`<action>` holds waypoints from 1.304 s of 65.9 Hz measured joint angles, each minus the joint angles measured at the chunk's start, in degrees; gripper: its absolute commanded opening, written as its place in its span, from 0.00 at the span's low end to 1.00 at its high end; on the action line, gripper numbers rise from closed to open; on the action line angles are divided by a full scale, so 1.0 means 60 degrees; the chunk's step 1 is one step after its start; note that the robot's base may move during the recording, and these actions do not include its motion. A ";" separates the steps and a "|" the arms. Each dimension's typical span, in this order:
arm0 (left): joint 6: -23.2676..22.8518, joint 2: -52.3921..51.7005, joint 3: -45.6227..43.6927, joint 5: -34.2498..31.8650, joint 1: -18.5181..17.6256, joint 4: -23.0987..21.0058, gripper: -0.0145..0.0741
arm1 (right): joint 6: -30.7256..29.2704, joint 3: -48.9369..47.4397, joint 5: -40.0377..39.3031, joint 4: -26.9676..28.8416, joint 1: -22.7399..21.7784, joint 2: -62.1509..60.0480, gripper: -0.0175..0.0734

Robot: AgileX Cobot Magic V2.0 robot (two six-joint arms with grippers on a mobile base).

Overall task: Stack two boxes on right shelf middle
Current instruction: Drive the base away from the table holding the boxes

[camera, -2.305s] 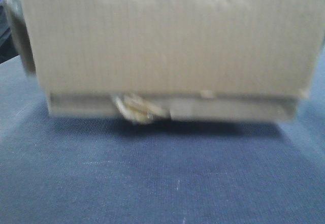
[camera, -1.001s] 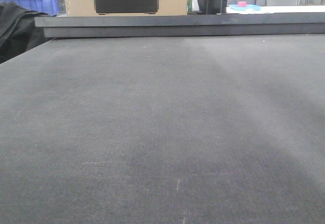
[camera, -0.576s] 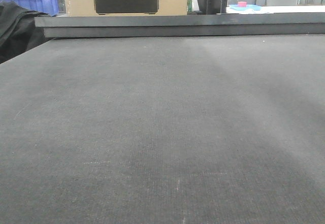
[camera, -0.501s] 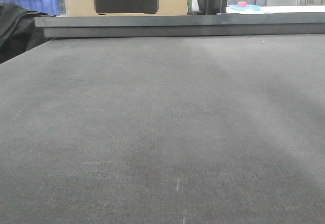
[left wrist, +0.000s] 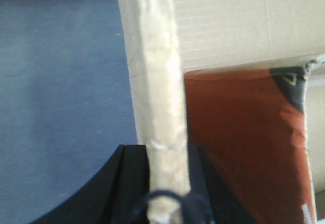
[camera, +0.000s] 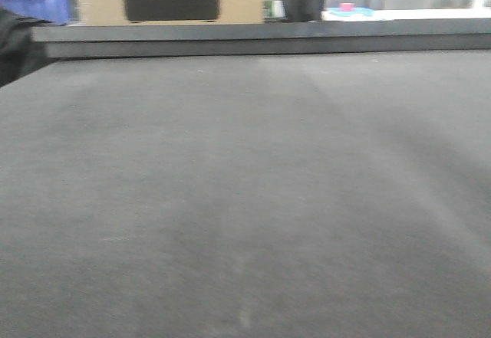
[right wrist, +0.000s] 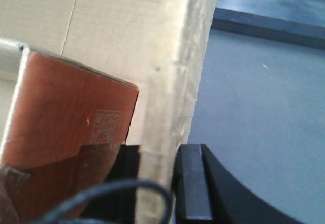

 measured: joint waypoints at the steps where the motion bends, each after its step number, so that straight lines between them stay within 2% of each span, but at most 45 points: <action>1: 0.0000 0.0000 0.0000 0.0000 0.0000 0.0000 0.04 | 0.0000 0.0000 0.0000 0.0000 0.0000 0.0000 0.02; 86: 0.0000 0.0053 0.0000 0.0118 0.0000 0.0135 0.04 | -0.0019 0.0000 -0.0112 0.0083 0.0026 0.0352 0.02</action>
